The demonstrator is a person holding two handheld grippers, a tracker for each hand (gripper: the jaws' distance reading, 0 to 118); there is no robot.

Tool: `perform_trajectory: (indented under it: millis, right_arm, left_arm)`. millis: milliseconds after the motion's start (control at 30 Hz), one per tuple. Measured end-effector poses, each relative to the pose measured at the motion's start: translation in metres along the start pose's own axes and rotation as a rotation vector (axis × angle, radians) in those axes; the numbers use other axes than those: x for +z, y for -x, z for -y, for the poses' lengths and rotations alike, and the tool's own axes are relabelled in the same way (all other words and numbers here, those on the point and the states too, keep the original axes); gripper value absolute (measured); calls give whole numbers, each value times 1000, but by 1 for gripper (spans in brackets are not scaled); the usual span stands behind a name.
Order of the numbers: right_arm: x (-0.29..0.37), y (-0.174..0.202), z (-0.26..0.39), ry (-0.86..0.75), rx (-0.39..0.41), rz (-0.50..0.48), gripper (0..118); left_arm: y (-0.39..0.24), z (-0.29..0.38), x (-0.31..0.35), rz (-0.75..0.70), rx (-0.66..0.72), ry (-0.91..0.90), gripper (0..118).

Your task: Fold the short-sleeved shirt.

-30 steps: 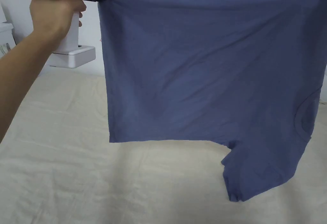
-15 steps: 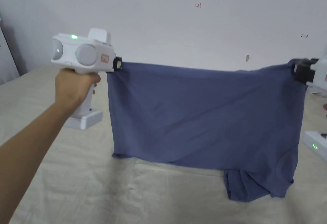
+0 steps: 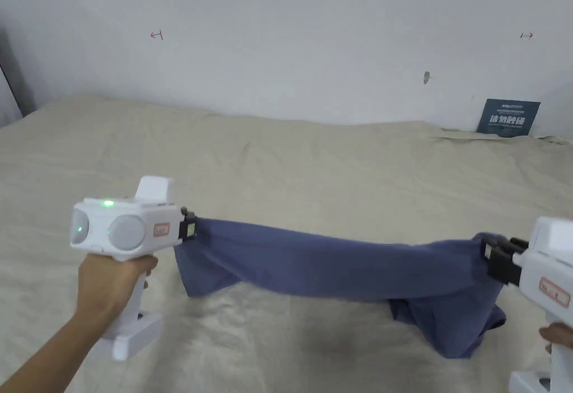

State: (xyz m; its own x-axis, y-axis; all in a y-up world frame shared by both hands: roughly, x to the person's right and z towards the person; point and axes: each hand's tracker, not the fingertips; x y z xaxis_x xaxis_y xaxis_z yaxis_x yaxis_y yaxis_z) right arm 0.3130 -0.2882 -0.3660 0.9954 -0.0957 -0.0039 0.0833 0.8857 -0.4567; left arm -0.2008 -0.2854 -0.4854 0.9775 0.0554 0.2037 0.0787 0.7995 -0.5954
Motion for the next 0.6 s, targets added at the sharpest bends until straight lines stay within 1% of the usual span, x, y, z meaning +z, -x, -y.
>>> perform_trajectory:
  millis: [133,233,367,500,600]
  right_arm:
    - [35,7,50,79,-48,-16,3]
    - [62,13,86,106,-81,-25,3]
    - [100,19,122,137,-108,-30,3]
    - [138,31,149,165,-155,-40,3]
    - [161,36,164,182,-151,-43,3]
  left_arm:
    - [2,56,24,0,2,57,2]
    - [9,97,36,-6,-3,90,2]
    - [12,143,63,-2,16,133,2]
    - [17,178,87,-3,27,155,2]
    - [22,199,105,-2,64,168,2]
